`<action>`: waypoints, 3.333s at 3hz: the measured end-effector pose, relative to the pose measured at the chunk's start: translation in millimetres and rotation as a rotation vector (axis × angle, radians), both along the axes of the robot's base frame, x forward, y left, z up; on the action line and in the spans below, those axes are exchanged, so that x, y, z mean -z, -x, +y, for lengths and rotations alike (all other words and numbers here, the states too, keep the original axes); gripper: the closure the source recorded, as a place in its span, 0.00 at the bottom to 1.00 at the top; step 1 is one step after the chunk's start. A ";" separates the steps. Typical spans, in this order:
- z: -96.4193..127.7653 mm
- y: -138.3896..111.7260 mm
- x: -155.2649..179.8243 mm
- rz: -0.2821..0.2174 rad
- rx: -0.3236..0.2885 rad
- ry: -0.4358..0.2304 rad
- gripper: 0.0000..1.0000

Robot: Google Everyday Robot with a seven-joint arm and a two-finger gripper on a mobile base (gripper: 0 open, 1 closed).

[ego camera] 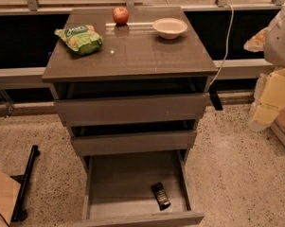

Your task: Pick rxbar chocolate from bottom drawer and place on counter

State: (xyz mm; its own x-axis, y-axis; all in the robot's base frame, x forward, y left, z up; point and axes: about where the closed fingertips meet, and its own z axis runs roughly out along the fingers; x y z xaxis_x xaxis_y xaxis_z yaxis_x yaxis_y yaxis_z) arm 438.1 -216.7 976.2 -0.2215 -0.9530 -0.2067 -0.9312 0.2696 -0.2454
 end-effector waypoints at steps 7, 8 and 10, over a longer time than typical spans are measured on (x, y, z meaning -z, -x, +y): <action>28.1 -35.2 151.5 0.177 0.339 -0.230 0.00; 33.3 -40.0 212.2 0.261 0.460 -0.311 0.00; 34.7 -42.0 215.7 0.260 0.468 -0.316 0.00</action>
Offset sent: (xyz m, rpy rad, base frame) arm 0.0024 0.0001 -0.0478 0.0666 0.0193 -0.1352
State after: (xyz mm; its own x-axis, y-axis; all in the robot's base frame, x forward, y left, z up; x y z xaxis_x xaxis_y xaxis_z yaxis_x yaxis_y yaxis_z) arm 480.1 -182.0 760.5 -0.6819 -0.6442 -0.3465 -0.7154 0.6862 0.1319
